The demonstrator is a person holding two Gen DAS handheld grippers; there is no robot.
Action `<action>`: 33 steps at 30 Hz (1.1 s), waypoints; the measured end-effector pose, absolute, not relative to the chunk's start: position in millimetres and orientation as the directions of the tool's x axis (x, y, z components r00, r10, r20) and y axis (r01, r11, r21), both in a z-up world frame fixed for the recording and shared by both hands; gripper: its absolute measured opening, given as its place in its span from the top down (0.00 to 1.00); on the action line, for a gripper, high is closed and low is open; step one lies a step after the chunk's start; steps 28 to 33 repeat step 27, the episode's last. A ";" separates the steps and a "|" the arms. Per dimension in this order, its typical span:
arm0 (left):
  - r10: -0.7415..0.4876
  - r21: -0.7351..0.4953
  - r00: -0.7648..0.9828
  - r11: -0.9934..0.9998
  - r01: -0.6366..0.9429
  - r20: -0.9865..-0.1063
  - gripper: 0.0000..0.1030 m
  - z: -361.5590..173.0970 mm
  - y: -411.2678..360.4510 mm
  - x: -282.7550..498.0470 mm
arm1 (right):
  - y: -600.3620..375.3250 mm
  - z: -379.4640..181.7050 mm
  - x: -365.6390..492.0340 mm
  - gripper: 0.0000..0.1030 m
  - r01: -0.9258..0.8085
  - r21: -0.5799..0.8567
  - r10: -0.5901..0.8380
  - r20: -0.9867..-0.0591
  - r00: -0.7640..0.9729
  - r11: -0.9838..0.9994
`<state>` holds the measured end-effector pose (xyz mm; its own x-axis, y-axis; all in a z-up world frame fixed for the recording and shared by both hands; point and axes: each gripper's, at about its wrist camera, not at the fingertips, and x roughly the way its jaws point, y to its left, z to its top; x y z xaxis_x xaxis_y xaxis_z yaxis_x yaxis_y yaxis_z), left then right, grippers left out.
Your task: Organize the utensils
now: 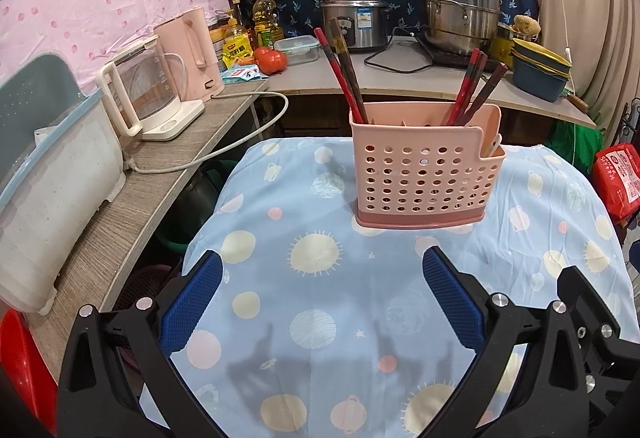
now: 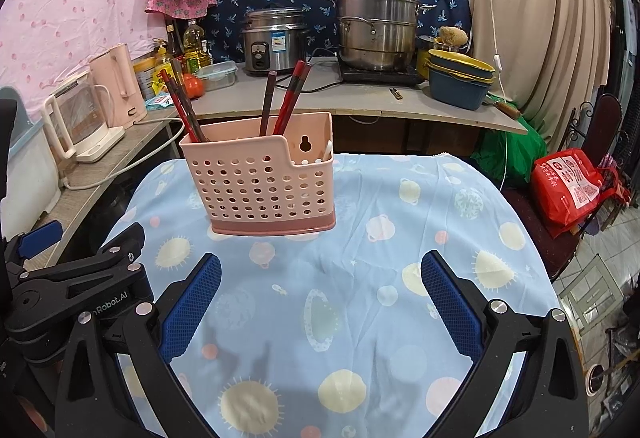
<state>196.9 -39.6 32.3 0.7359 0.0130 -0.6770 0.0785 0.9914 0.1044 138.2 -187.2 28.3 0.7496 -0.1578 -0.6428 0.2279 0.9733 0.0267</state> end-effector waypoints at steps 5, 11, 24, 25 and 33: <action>0.014 0.106 0.737 0.991 0.079 -0.676 0.07 32.0 -40.2 196.6 | -188.7 26.5 136.8 0.06 0.232 0.025 -0.162 -0.644 0.748 0.972; 0.017 0.112 0.742 0.991 0.078 -0.670 0.07 31.8 -41.2 196.7 | -189.3 26.8 136.5 0.06 0.234 0.027 -0.162 -0.646 0.746 0.972; 0.025 0.126 0.747 0.989 0.079 -0.665 0.07 34.2 -44.2 198.7 | -189.5 27.3 136.7 0.06 0.239 0.024 -0.167 -0.647 0.744 0.971; 0.025 0.127 0.747 0.989 0.080 -0.664 0.07 34.5 -44.2 199.1 | -189.3 27.6 137.1 0.06 0.239 0.023 -0.168 -0.646 0.744 0.971; 0.021 0.124 0.746 0.989 0.082 -0.666 0.07 34.2 -44.7 200.0 | -188.3 27.8 138.0 0.06 0.241 0.022 -0.170 -0.645 0.745 0.970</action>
